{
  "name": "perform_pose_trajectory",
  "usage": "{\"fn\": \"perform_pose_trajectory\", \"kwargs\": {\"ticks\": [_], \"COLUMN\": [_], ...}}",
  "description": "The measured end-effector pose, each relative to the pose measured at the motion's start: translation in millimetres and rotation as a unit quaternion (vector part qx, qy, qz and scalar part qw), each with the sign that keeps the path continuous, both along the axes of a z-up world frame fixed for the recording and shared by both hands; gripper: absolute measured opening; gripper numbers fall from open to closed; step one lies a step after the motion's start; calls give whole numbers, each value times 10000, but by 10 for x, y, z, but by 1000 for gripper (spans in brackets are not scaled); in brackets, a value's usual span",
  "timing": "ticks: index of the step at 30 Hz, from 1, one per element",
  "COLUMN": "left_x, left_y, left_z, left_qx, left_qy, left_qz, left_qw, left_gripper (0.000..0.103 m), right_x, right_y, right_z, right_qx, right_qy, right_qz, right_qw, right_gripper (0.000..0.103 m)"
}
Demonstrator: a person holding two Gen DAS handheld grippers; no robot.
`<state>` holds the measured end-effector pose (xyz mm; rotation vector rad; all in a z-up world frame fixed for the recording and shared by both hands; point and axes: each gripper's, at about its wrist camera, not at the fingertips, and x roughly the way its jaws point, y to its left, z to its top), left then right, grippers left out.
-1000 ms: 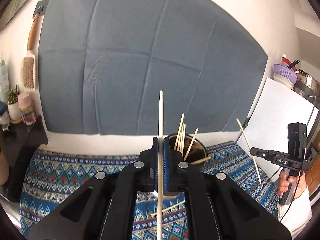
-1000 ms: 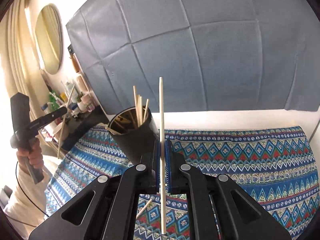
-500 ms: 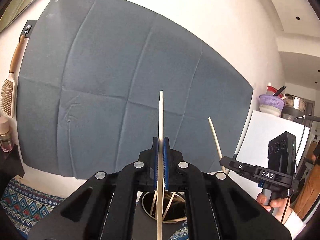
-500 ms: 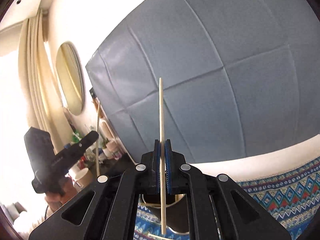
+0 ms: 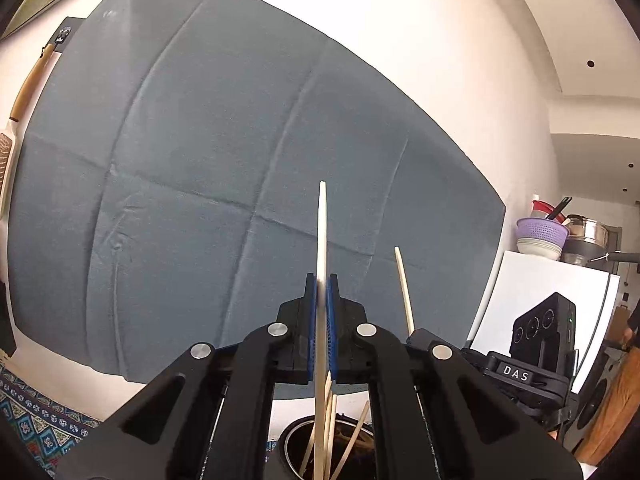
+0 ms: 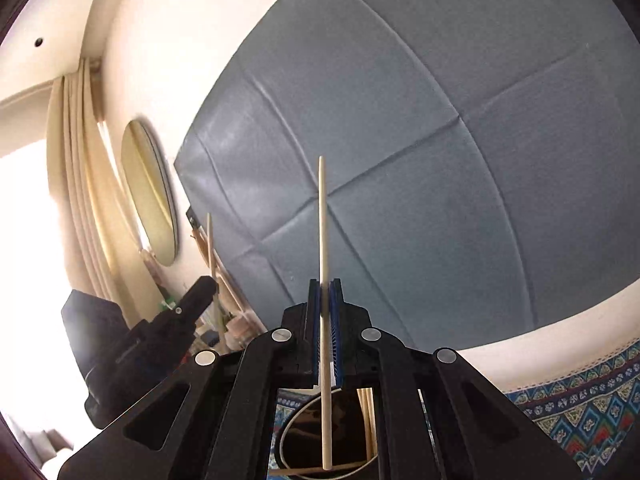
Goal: Organize utensils
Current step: 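Carry the left tool's chopstick over the black cup while the right tool carries its own, then open the left tool to drop its chopstick in the cup while the right tool releases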
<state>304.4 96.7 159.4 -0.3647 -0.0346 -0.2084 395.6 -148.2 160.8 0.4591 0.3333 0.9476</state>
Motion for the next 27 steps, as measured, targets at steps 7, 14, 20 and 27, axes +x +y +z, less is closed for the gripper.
{"fn": "perform_pose_trajectory", "kwargs": {"ticks": [7,14,20,27], "left_x": [177,187,116,28], "left_y": [-100,-228,-234,-235], "left_z": [-133,-320,-358,-359], "left_qx": [-161,103,199,255], "left_qy": [-82,118,175,222], "left_qz": [118,-75,-96,18], "left_qw": [9998,9998,9996,9994], "left_gripper": [5,5,5,22], "right_x": [-17,-26,-62,-123], "right_y": [118,196,185,132], "right_z": [-186,-388,-554,-550], "right_qx": [-83,-368,-454,-387], "right_qy": [-402,-349,-220,-168], "right_qz": [-159,-134,-69,-90], "right_qw": [9990,9986,9987,9991], "right_gripper": [5,5,8,9]}}
